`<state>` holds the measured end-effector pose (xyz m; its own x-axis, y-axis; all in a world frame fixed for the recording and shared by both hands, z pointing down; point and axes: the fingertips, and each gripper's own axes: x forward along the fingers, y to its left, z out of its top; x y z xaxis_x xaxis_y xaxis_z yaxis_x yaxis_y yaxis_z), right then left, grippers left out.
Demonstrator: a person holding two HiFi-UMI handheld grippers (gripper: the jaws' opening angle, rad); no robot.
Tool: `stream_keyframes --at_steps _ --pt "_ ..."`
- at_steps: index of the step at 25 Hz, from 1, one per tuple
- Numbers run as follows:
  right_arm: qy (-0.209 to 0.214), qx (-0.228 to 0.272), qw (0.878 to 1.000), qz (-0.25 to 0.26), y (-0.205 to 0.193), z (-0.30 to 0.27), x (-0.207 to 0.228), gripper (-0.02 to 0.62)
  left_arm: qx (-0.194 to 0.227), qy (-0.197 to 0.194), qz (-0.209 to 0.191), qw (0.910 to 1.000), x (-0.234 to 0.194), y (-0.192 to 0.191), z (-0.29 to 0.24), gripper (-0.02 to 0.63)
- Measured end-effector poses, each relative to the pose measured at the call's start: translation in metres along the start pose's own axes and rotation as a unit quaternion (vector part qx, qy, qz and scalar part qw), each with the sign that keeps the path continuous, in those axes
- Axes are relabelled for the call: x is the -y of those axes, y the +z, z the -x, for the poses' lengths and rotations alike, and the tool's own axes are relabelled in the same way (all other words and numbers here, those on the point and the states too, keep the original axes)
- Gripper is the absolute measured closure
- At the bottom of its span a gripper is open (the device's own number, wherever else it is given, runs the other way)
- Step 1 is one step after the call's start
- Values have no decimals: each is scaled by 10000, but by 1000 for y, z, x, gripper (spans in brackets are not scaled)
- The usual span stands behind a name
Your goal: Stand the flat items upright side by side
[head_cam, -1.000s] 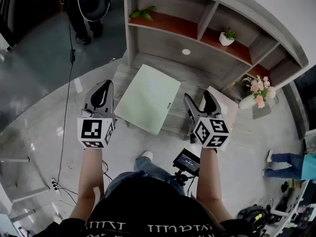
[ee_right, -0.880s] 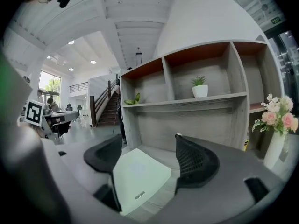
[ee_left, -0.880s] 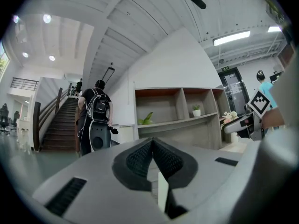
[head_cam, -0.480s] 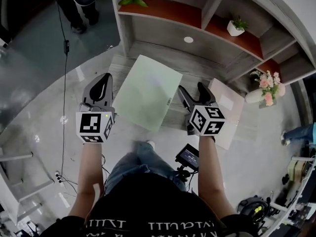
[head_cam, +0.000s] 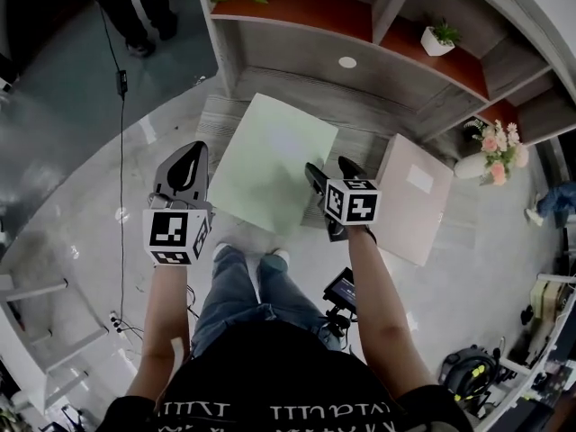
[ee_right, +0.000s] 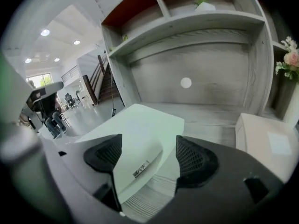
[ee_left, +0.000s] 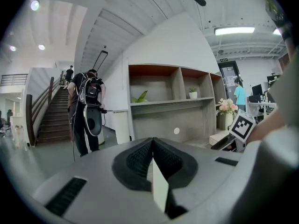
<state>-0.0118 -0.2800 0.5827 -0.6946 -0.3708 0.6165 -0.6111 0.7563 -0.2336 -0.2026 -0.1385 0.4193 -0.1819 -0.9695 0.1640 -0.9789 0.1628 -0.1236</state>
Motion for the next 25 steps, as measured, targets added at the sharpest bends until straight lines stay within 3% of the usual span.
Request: stream_keyframes --at_steps 5,17,25 --pt "-336 -1094 9934 65 -47 -21 3 225 -26 -310 -27 9995 0 -1 -7 594" --pt "-1221 -1100 9787 -1227 -65 -8 4 227 39 -1131 -143 9935 -11 -1 -10 594" --pt "-1270 -1568 9574 -2067 -99 14 -23 227 127 -1534 -103 9880 -12 -4 -1 594"
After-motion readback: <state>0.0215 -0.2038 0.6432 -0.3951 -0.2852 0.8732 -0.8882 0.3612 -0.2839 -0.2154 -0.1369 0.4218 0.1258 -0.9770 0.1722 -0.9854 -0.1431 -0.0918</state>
